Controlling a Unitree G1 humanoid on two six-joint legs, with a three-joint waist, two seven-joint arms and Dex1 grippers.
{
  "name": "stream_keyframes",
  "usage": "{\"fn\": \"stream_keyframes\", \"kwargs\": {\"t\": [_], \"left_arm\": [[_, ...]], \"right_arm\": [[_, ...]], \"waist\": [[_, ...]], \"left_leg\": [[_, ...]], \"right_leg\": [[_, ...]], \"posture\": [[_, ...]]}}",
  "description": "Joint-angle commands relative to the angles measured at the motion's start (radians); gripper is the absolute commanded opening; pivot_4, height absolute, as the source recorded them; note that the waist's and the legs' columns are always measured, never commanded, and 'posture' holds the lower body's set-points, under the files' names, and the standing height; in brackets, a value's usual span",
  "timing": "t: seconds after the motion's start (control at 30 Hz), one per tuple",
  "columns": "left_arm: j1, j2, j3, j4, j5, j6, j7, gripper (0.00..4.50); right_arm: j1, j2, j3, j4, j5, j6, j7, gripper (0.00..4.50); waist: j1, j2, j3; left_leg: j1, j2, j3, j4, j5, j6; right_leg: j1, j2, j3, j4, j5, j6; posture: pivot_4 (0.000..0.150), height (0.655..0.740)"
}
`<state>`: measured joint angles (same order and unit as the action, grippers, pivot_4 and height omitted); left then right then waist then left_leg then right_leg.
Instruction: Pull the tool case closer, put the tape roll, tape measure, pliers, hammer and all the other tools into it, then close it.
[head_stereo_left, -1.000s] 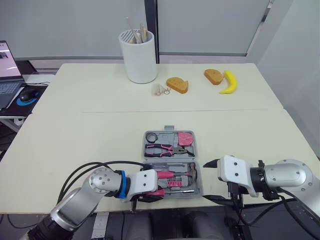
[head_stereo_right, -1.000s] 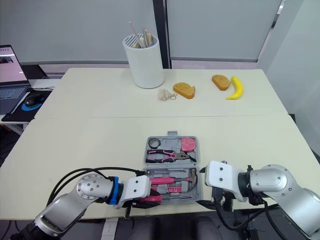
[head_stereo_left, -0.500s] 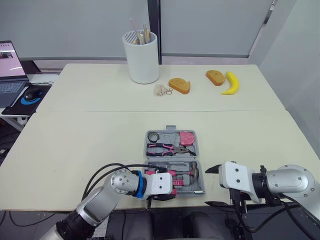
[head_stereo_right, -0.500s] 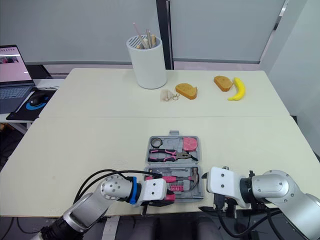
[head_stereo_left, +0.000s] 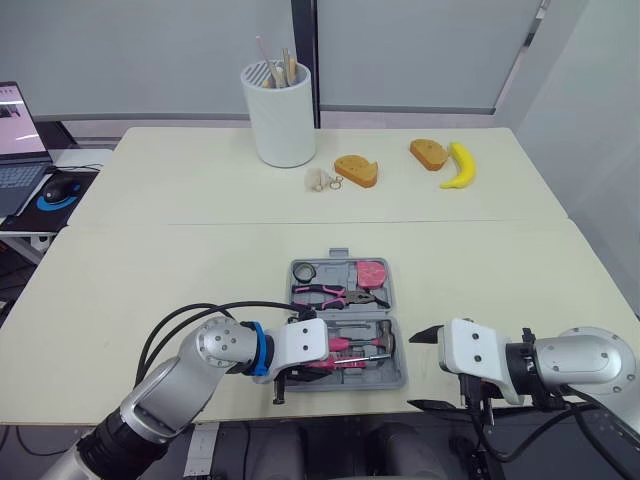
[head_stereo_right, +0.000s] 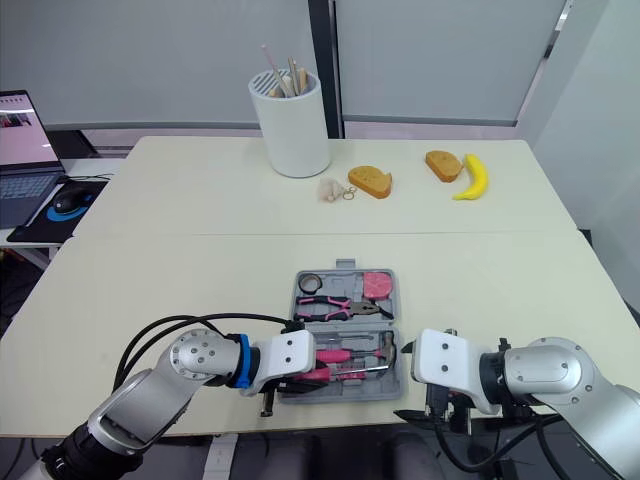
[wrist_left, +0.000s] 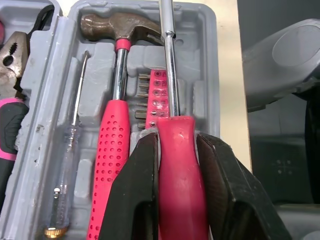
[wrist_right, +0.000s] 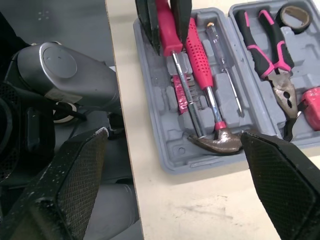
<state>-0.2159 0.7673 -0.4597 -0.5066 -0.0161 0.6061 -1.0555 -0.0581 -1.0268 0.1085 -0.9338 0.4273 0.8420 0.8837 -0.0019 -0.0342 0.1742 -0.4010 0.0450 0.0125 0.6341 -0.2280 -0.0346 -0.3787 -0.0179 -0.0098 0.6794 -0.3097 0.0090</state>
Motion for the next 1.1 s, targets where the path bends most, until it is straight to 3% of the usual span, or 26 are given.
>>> {"fn": "stream_keyframes", "kwargs": {"t": [0.03,0.53,0.77,1.1], "left_arm": [[-0.026,-0.002,-0.041,0.001,0.021,-0.035,-0.01,0.78],[-0.01,-0.034,-0.096,0.162,0.094,-0.172,0.027,0.78],[-0.02,-0.016,-0.071,0.132,0.063,-0.172,-0.02,0.78],[-0.032,-0.019,0.038,0.022,-0.06,-0.08,-0.052,3.78]], "right_arm": [[-0.012,-0.007,-0.002,-0.014,0.005,-0.004,-0.006,4.5],[-0.005,-0.008,0.003,-0.021,-0.002,-0.008,-0.02,4.5],[-0.013,-0.003,0.012,-0.019,-0.005,-0.008,-0.025,4.5],[-0.021,-0.002,0.019,-0.01,-0.007,-0.011,-0.032,4.5]], "waist": [[0.0,0.0,0.0],[0.0,0.0,0.0],[0.0,0.0,0.0],[0.0,0.0,0.0]], "left_leg": [[0.0,0.0,0.0,0.0,0.0,0.0],[0.0,0.001,0.0,0.0,0.0,0.0],[0.0,0.001,0.0,0.0,0.0,0.0],[0.0,0.001,0.0,0.001,0.0,0.0]], "right_leg": [[0.0,0.0,0.0,0.0,0.0,0.0],[0.0,0.0,0.0,0.0,0.0,0.0],[0.0,0.0,0.0,0.0,0.0,0.0],[0.0,0.0,0.0,0.001,0.0,0.0]], "posture": [[0.15,0.74],[0.15,0.74],[0.15,0.74],[0.15,0.74]]}}
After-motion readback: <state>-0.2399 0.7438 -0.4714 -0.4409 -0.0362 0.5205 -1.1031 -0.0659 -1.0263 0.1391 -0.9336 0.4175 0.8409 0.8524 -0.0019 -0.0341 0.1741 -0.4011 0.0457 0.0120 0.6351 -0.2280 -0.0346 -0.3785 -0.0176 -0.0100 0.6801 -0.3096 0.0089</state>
